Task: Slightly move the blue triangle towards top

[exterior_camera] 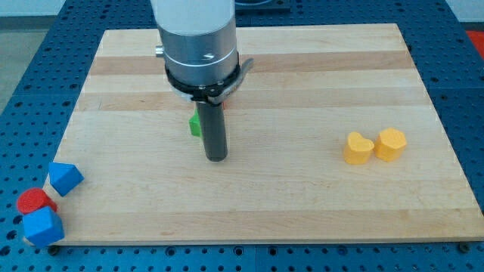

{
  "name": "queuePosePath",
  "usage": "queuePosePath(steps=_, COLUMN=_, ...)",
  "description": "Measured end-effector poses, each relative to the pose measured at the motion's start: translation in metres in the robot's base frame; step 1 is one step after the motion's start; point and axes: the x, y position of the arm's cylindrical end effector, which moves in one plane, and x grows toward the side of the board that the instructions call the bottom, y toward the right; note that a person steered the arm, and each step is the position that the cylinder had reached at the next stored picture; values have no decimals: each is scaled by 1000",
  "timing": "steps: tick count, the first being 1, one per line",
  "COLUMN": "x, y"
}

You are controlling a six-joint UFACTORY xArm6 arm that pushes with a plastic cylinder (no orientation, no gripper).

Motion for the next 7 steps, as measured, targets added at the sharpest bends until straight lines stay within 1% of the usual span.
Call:
queuePosePath(steps=1, x=-16, y=-3)
queuePosePath(steps=2, x=-42, y=-3)
queuePosePath(steps=3, x=-42, y=-3)
queuePosePath(steps=4, x=0, y=-6)
queuePosePath(steps=5, x=9, y=-56)
queuePosePath(steps=6, x=-46, y=-93)
queuePosePath(steps=7, x=-81, y=-157)
